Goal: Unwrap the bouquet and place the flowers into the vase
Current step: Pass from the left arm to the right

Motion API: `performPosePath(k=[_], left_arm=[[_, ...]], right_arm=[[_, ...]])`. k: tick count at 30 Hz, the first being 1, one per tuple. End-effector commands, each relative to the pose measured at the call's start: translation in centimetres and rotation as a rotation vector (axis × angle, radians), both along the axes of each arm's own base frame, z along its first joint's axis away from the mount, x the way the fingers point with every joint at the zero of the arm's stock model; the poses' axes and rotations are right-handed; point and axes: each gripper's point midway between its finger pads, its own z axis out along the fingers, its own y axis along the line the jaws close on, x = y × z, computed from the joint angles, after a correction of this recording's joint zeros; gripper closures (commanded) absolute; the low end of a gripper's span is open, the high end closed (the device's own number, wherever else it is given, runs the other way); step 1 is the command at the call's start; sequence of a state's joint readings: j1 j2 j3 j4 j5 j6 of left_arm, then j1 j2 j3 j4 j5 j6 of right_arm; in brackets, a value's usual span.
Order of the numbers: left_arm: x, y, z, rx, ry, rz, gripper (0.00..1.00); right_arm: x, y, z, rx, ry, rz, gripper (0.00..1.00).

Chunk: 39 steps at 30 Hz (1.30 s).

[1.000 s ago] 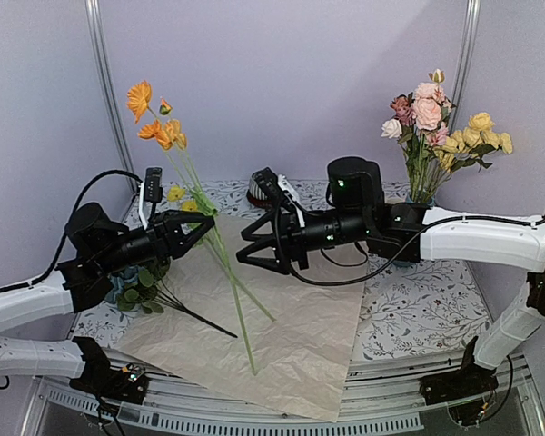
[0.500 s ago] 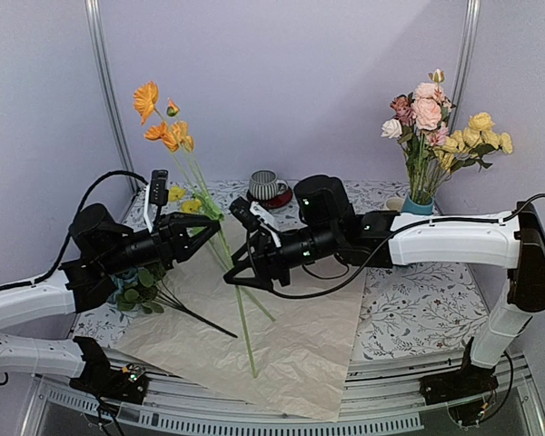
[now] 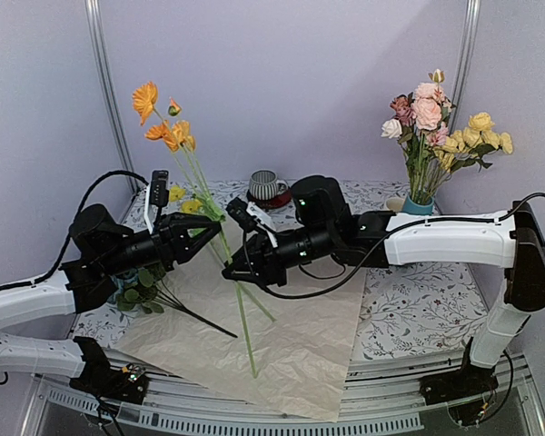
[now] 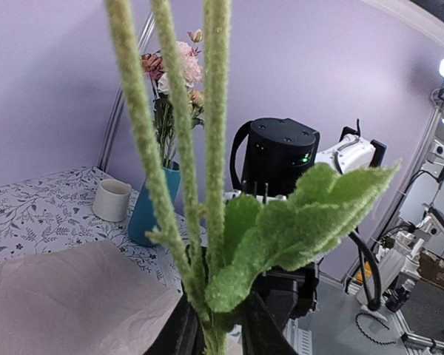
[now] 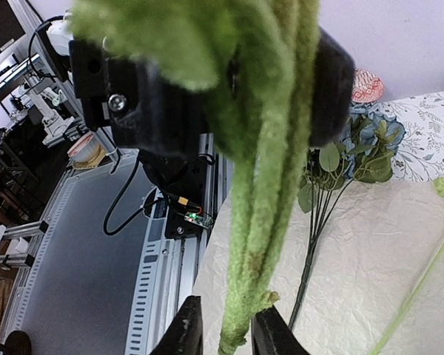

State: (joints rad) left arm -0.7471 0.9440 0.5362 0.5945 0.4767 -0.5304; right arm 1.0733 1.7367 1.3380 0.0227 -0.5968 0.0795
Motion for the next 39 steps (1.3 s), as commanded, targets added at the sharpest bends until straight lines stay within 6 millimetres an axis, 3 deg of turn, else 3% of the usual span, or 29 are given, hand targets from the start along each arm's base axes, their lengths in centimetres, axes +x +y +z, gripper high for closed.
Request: performPosePath(k=[1, 5, 9, 17, 25, 31, 39], left_arm=[[-0.3, -0.2, 1.6, -0.031, -0.050, -0.001, 0.76], [-0.3, 0.0, 1.6, -0.033, -0.051, 0.006, 0.64], [-0.1, 0.1, 1.5, -0.032, -0.046, 0.021, 0.40], [0.3, 0.2, 1.0, -0.017, -0.026, 0.047, 0.03], [0.6, 0.0, 0.5, 0.008, -0.013, 0.052, 0.02], [1.0, -0.3, -0.2, 0.027, 0.004, 0.054, 0.02], [0.8, -0.4, -0.3, 0.031, -0.002, 0.047, 0.02]], right_arm=[[0.0, 0.5, 1.2, 0.036, -0.019, 0.003, 0.80], [0.1, 0.0, 2.2, 0.062, -0.042, -0.020, 0.95], [0.7, -0.6, 3.0, 0.081, -0.070, -0.072, 0.97], [2.4, -2.0, 4.0, 0.095, -0.128, -0.205, 0.98], [4.7, -3.7, 5.0, 0.112, -0.163, -0.374, 0.98], [5.8, -6.2, 6.7, 0.182, -0.192, -0.504, 0.98], [8.0, -9.6, 7.3, 0.180, -0.228, -0.660, 0.98]])
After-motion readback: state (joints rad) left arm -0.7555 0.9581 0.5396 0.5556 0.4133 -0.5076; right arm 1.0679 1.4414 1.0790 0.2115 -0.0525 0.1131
